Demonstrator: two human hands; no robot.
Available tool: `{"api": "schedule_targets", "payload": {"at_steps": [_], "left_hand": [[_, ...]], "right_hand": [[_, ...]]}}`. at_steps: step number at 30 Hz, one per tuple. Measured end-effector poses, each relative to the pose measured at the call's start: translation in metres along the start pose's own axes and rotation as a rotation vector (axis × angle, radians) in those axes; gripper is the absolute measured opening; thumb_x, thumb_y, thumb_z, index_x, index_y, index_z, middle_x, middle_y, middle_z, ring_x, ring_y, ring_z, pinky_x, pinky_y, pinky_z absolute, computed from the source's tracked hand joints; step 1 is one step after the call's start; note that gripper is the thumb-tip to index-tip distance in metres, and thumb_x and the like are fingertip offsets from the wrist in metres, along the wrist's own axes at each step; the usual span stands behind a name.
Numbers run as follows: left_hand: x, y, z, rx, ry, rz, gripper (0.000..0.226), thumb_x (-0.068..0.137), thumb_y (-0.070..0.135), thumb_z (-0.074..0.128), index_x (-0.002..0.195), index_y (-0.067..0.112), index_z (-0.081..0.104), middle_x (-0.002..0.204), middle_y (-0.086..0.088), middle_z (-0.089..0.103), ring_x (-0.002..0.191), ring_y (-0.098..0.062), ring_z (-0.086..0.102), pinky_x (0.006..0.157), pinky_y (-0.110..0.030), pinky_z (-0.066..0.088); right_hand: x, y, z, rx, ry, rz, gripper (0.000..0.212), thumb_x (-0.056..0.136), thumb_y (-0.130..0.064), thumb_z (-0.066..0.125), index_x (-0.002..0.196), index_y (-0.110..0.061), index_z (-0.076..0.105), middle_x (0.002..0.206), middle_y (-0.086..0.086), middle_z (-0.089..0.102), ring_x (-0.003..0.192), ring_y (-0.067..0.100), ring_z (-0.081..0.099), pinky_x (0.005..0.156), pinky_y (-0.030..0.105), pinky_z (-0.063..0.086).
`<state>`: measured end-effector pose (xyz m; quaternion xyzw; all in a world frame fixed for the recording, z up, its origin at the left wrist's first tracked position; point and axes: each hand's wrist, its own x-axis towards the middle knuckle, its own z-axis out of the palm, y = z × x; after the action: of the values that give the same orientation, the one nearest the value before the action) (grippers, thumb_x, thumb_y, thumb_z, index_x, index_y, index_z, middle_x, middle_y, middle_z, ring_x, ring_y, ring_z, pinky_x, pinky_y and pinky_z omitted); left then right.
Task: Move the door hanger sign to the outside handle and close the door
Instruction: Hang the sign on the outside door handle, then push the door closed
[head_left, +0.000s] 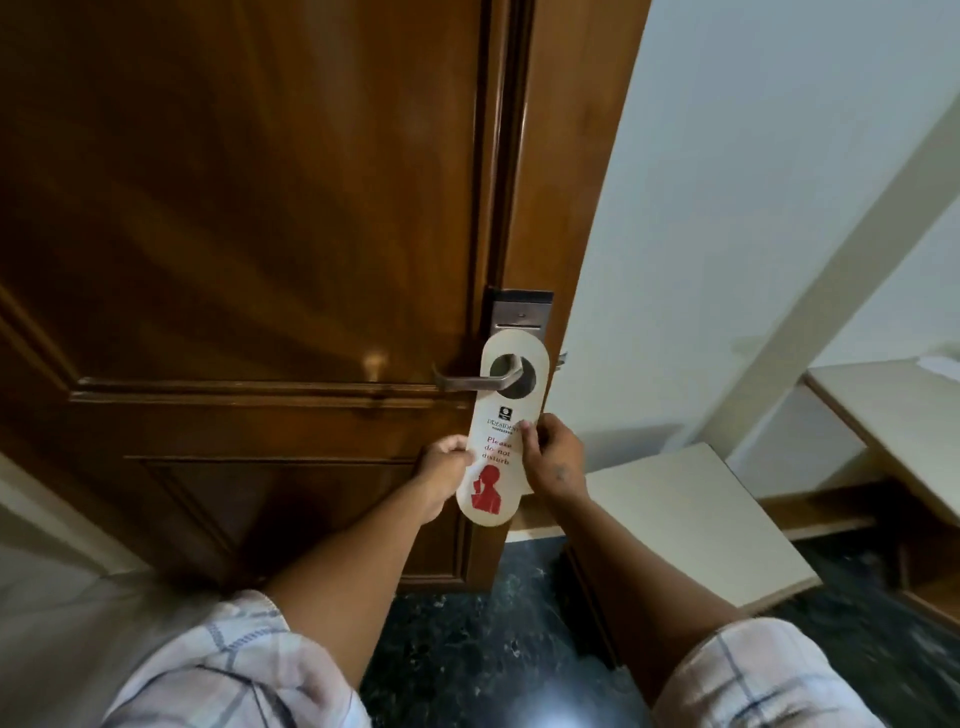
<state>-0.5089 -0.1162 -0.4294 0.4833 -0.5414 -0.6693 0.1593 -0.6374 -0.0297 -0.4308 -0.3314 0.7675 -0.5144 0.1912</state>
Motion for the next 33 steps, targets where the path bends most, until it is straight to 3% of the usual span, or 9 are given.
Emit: {"api": "schedule_targets", "payload": {"at_steps": [3,6,10,15,18,20,24,28,33], "left_hand": [[0.014,-0.003,0.02,0.097,0.023,0.011,0.015,0.098,0.013,0.053,0.094,0.02,0.065,0.116,-0.011,0.072,0.091,-0.021,0.068,0.065,-0.027,0.052],[0.029,-0.008,0.032,0.139,0.04,0.017,0.013,0.099,0.014,0.052,0.101,0.015,0.065,0.116,-0.013,0.072,0.086,-0.018,0.067,0.059,-0.023,0.05],[0.04,-0.011,0.035,0.145,0.083,0.026,0.017,0.1,0.012,0.051,0.088,0.015,0.062,0.116,-0.015,0.072,0.089,-0.021,0.066,0.061,-0.025,0.049],[0.045,-0.005,0.025,0.213,0.11,0.029,0.017,0.098,0.014,0.056,0.11,0.009,0.067,0.12,-0.013,0.071,0.094,-0.019,0.066,0.062,-0.02,0.049],[0.043,0.013,0.009,0.231,0.189,0.039,0.029,0.094,0.008,0.061,0.123,0.006,0.062,0.127,-0.015,0.066,0.112,-0.026,0.063,0.091,-0.033,0.051],[0.035,0.035,-0.009,0.257,0.314,0.072,0.026,0.094,0.004,0.057,0.12,0.006,0.061,0.127,-0.018,0.065,0.118,-0.032,0.061,0.097,-0.035,0.046],[0.002,0.091,-0.04,0.675,0.493,0.33,0.036,0.088,-0.001,0.057,0.122,0.008,0.063,0.127,-0.015,0.064,0.118,-0.033,0.06,0.099,-0.037,0.05],[-0.045,0.151,-0.025,1.059,0.475,0.671,0.055,0.086,-0.002,0.057,0.138,0.013,0.052,0.135,-0.009,0.056,0.123,-0.027,0.054,0.1,-0.042,0.051],[-0.098,0.21,0.034,1.138,0.428,0.933,0.064,0.09,0.01,0.058,0.15,0.015,0.036,0.155,-0.004,0.036,0.142,-0.023,0.037,0.114,-0.04,0.038]], "right_hand": [[0.019,0.008,-0.015,-0.044,-0.003,0.095,0.014,0.096,-0.04,0.057,0.091,-0.027,0.058,0.086,-0.015,0.065,0.061,-0.003,0.064,0.044,0.01,0.046],[0.037,0.012,-0.022,-0.106,-0.054,0.125,0.018,0.097,-0.039,0.056,0.084,-0.028,0.056,0.081,-0.015,0.065,0.058,-0.001,0.064,0.041,0.011,0.045],[0.052,0.017,-0.018,-0.128,-0.119,0.133,0.018,0.097,-0.04,0.056,0.082,-0.03,0.055,0.081,-0.018,0.064,0.059,-0.001,0.064,0.042,0.014,0.048],[0.06,0.023,-0.02,-0.099,-0.181,0.138,0.019,0.095,-0.041,0.061,0.101,-0.023,0.057,0.094,-0.009,0.064,0.06,-0.003,0.061,0.039,0.009,0.044],[0.067,0.011,-0.038,-0.052,-0.12,0.13,0.036,0.094,-0.039,0.062,0.123,-0.018,0.053,0.107,-0.002,0.059,0.086,0.01,0.06,0.067,0.019,0.05],[0.074,-0.011,-0.055,0.014,-0.026,0.086,0.041,0.098,-0.032,0.057,0.133,-0.012,0.049,0.116,0.002,0.056,0.101,0.015,0.054,0.082,0.028,0.045],[0.099,-0.086,-0.079,0.151,0.034,-0.075,0.034,0.104,-0.032,0.042,0.128,-0.009,0.052,0.117,0.003,0.057,0.102,0.017,0.055,0.084,0.027,0.044],[0.106,-0.132,-0.082,0.263,-0.076,-0.131,0.031,0.106,-0.032,0.031,0.117,-0.013,0.053,0.098,-0.001,0.058,0.086,0.014,0.058,0.068,0.021,0.047],[0.102,-0.135,-0.1,0.336,-0.235,-0.055,0.027,0.103,-0.029,0.036,0.107,-0.009,0.053,0.099,0.016,0.059,0.09,0.026,0.058,0.092,0.048,0.051]]}}
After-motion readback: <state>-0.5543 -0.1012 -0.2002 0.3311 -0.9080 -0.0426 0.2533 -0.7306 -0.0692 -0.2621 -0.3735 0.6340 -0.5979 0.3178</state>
